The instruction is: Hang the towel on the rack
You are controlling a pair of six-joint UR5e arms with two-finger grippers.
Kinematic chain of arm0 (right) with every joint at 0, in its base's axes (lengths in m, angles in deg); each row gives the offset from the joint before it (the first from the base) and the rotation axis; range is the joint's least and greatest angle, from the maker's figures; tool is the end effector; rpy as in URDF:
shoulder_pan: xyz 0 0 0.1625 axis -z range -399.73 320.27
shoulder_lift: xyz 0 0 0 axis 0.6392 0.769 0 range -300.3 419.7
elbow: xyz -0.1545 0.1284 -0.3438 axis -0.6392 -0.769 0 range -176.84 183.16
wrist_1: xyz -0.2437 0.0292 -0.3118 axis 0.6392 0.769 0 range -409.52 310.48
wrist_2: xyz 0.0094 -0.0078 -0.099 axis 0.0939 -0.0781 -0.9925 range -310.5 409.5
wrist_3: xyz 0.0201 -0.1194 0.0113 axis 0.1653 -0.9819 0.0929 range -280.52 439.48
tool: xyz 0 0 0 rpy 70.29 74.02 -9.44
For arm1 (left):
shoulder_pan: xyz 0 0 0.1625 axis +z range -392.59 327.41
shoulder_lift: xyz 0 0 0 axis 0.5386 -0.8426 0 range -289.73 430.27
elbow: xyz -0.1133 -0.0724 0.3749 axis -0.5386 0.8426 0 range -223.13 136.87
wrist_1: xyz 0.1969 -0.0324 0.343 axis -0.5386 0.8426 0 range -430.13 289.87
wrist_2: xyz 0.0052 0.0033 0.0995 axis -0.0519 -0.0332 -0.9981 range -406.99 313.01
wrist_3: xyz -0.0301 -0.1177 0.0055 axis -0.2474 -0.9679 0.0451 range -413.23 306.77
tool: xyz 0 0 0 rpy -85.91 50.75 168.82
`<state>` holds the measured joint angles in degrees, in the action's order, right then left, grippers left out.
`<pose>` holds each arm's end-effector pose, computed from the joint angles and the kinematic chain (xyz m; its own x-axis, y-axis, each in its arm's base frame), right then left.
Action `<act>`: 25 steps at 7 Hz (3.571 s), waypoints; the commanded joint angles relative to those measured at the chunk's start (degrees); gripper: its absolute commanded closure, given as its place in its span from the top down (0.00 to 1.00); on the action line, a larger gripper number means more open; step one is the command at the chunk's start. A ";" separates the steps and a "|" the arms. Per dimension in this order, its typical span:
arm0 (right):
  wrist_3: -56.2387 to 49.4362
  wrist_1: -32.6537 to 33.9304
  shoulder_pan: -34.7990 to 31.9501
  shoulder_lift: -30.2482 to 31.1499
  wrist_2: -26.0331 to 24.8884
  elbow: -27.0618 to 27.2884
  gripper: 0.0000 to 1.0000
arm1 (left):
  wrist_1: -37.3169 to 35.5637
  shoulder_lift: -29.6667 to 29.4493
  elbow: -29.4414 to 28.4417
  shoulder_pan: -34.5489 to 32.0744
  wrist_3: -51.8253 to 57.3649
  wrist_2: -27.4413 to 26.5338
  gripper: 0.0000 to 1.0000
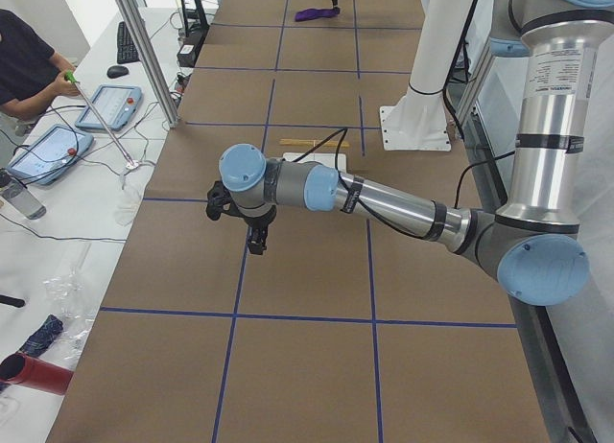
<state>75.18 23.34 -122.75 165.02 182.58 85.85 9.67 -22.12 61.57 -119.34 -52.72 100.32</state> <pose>0.0097 -0.3342 0.7883 0.7219 -0.0979 0.6851 0.1757 0.9834 -0.0446 -0.0037 -0.4817 0.5038 0.5330 0.1403 -0.8344 -0.0608 0.9900 0.1276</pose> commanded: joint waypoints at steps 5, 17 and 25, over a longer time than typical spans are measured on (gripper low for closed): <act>17.33 39.73 -1.44 -6.58 7.34 44.21 0.00 | 0.70 -6.63 4.62 3.92 -10.38 0.00 1.00; 94.30 23.14 29.40 -55.92 6.76 37.56 0.00 | 34.95 -36.70 -5.98 37.78 -117.19 -0.79 0.99; 90.25 10.90 31.51 -59.25 6.94 32.71 0.00 | 42.14 -45.42 -17.40 41.92 -128.80 -11.22 0.98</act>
<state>165.34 34.28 -91.67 106.75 189.51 118.45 47.96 -66.94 46.43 -77.76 -177.81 91.62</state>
